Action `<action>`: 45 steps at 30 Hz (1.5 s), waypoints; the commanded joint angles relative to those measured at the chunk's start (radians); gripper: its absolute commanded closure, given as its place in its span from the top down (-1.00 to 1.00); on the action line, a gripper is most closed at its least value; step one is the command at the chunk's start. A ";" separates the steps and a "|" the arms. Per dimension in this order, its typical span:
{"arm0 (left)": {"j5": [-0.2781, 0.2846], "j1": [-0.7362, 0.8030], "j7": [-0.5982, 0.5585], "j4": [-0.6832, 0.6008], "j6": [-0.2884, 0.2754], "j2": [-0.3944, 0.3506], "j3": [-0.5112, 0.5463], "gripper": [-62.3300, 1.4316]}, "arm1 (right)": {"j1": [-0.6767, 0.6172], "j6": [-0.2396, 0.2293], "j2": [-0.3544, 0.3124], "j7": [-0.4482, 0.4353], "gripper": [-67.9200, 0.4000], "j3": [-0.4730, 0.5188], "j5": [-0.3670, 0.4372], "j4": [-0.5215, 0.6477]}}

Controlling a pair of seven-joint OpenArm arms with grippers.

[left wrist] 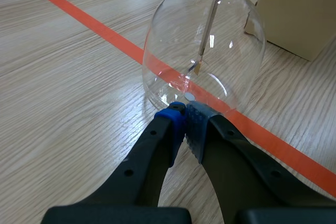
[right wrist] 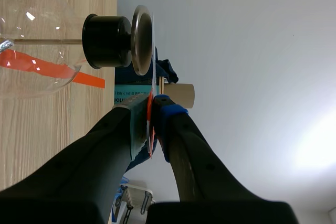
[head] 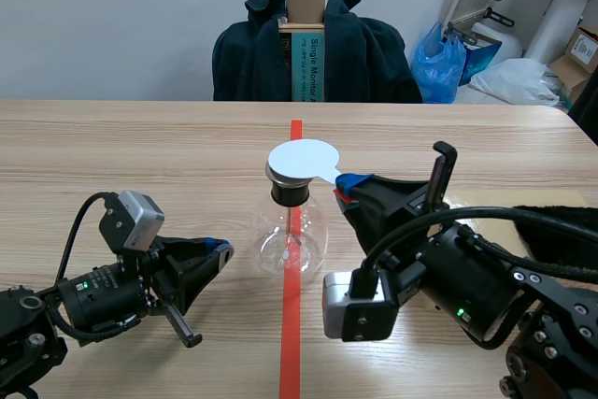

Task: Do the electroscope experiment.
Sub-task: 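Hold the plate still at the electroscope, then move the plate toward and away from the electroscope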

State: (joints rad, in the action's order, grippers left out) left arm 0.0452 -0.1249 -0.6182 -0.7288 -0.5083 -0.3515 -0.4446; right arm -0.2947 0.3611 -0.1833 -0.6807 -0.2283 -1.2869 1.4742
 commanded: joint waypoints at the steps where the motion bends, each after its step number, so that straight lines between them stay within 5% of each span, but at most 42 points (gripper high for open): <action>1: 0.014 -0.008 -0.015 -0.018 -0.002 0.010 0.006 -0.86 | 0.009 0.012 -0.008 -0.003 -0.96 0.006 0.007 0.014; 24: 0.014 -0.008 -0.019 -0.018 -0.002 0.010 0.006 -0.86 | 0.009 0.012 -0.008 0.028 -0.96 0.006 0.008 0.014; 45: 0.014 -0.008 -0.019 -0.018 -0.002 0.010 0.006 -0.86 | 0.009 0.016 -0.008 0.394 -0.96 0.006 0.008 0.014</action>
State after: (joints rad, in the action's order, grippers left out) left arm 0.0452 -0.1249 -0.6189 -0.7288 -0.5083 -0.3515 -0.4446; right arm -0.2947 0.3618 -0.1833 -0.2905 -0.2283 -1.2861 1.4742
